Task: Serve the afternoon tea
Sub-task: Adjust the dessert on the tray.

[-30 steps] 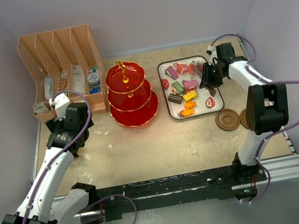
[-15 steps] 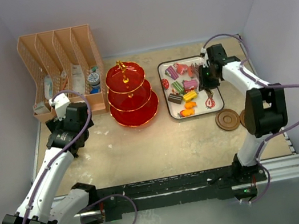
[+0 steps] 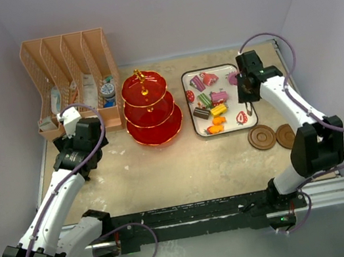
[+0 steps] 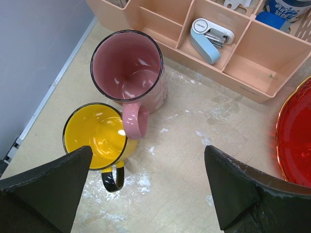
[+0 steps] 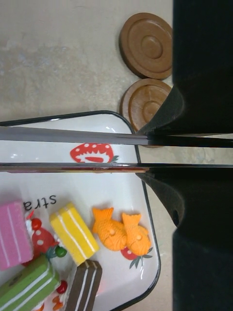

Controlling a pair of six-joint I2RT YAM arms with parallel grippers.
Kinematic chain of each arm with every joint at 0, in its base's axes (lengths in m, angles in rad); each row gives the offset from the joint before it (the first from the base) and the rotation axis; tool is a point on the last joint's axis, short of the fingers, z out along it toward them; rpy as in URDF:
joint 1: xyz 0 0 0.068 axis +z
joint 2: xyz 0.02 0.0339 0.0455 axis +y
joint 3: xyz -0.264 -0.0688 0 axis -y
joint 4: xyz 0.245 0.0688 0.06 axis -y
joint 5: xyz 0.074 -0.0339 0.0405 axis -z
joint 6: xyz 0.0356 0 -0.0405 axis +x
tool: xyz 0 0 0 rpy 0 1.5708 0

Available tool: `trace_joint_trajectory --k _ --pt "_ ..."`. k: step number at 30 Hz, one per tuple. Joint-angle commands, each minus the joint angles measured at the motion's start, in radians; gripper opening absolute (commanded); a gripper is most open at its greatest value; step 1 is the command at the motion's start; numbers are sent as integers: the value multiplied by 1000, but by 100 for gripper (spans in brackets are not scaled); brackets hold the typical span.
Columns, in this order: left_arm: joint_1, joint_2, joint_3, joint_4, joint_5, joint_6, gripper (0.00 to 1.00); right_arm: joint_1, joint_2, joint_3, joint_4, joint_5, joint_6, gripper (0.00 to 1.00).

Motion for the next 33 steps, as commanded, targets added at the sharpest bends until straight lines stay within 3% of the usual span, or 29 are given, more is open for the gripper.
trace_joint_trajectory --k 1,15,22,33 --pt "-3 -7 5 30 6 9 95 3 -47 -53 -97 76 45 29" --pt "-3 0 3 34 25 16 95 90 8 -81 -181 103 64 32" --pt "-3 4 2 34 27 16 95 154 59 -51 -210 125 75 40" --pt "-3 16 3 34 32 18 95 166 36 -29 -195 20 46 46"
